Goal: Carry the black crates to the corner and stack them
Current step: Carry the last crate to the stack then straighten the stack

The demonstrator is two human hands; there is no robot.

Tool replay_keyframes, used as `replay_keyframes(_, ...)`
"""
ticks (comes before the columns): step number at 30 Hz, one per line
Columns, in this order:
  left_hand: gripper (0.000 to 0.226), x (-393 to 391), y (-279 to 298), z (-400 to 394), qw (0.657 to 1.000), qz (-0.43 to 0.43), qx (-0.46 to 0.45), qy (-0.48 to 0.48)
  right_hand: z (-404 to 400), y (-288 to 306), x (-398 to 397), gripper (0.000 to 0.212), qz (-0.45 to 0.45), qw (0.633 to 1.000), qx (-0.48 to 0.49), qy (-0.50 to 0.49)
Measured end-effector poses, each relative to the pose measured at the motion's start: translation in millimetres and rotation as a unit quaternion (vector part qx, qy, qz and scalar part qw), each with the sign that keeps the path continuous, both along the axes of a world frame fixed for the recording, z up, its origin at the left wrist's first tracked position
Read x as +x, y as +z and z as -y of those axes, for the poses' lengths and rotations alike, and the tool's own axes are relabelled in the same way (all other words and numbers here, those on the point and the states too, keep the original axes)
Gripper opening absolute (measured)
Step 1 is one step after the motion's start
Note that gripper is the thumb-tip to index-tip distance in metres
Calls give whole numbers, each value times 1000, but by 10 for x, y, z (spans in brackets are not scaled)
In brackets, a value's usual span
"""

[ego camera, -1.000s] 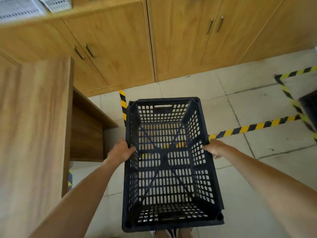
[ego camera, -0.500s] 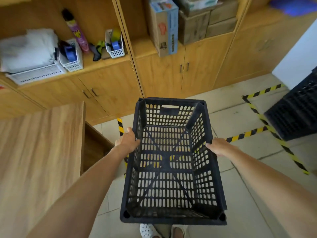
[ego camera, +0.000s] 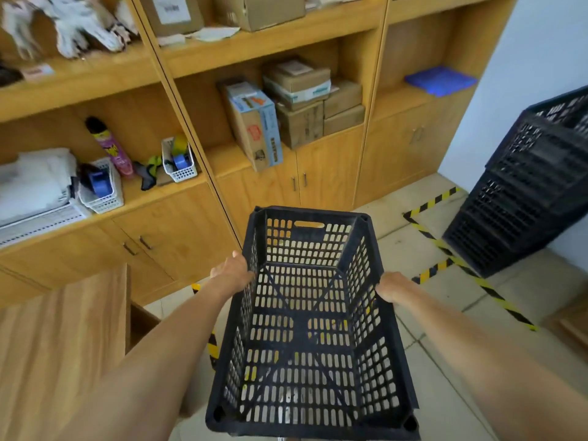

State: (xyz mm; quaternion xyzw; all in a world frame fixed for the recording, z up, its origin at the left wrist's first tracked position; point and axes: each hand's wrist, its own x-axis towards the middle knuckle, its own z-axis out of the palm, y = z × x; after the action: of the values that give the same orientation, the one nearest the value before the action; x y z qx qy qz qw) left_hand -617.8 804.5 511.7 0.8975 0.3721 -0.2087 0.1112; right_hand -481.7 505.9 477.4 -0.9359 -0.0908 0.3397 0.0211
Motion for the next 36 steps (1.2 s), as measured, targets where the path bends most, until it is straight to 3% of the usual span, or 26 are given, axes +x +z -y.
replay_keyframes(13,64,1230,51,-641,992,17,-21,-124,-313,200,635,35,-17,990,43,-131)
replay_keyframes(17,56,1783,75,-662,984,37,-31,-174,-244,210,802,40,-29,980,71,-182)
replay_keyframes(21,33,2341,87,-463,970,49,-31,-237,57,107,993,39,-28,967,97,-233)
replay_keyframes(27,22,3239,173,35,948,60,-12,-313,559,160,1441,36,-32,954,124,-270)
replay_keyframes(36,35,4528,625,951,949,107,-18,-295,1501,578,2611,36,16,957,136,-257)
